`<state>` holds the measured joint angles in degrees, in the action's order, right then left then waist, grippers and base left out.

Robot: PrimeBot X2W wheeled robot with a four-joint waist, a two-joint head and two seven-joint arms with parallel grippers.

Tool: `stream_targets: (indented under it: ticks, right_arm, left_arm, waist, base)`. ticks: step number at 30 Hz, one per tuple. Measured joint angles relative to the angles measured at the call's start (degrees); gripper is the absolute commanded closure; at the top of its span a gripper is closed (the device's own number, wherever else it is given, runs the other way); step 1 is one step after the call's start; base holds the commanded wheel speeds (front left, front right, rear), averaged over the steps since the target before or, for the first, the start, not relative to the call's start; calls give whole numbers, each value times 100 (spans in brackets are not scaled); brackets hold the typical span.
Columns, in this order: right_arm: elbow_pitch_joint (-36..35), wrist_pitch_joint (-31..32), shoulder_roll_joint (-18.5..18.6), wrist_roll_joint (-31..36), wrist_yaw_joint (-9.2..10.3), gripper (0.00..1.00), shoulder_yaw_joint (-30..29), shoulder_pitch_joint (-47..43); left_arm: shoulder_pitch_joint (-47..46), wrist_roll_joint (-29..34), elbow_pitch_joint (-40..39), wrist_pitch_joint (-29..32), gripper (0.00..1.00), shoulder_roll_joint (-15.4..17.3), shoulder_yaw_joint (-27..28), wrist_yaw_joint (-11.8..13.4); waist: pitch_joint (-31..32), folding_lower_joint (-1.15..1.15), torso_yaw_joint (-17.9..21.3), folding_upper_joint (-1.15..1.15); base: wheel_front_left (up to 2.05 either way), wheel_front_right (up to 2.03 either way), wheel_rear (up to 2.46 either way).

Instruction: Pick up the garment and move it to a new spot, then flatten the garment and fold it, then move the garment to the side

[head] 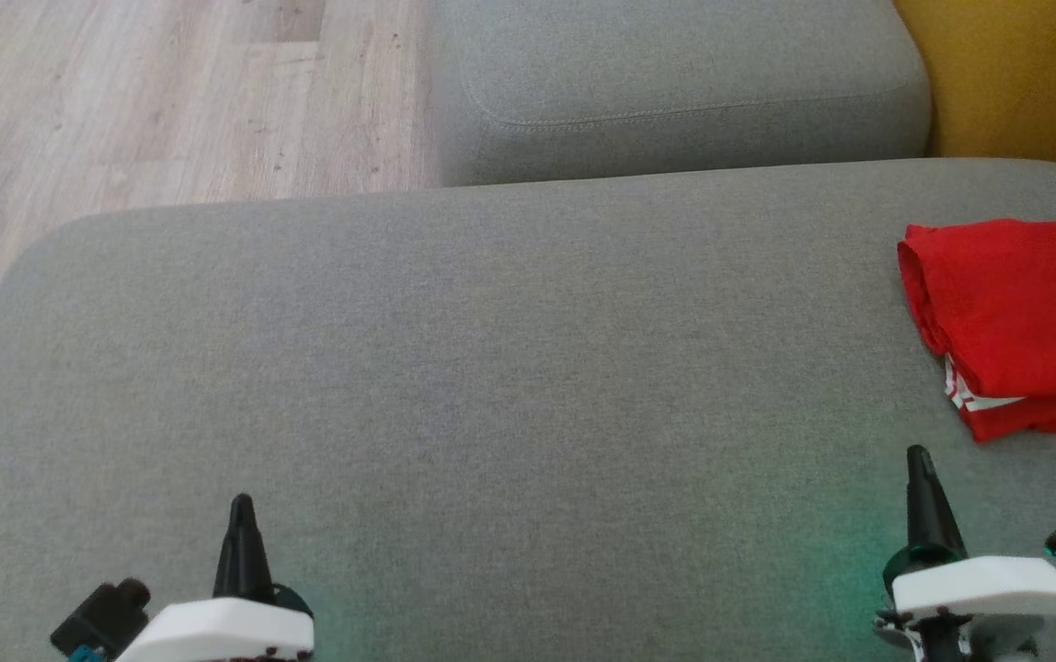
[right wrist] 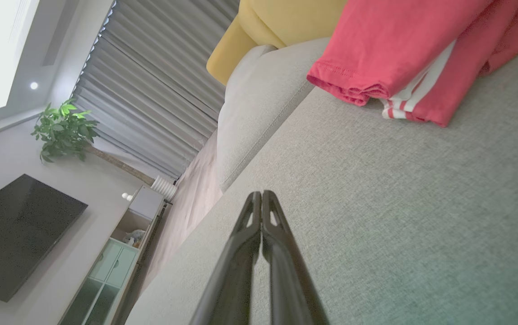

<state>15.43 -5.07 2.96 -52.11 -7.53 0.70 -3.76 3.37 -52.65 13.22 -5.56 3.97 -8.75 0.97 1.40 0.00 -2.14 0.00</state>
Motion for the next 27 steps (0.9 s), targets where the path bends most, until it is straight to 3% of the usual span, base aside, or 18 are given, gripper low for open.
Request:
stream_targets:
  ticks: [27]
  right_arm:
    - [13, 428, 19, -1848, 0, 100, -286, 324]
  left_arm:
    - [-232, -1852, 119, 415, 100, 2, 478, -356]
  waist:
    - [-72, 0, 97, 0]
  base:
    - [0, 0, 0]
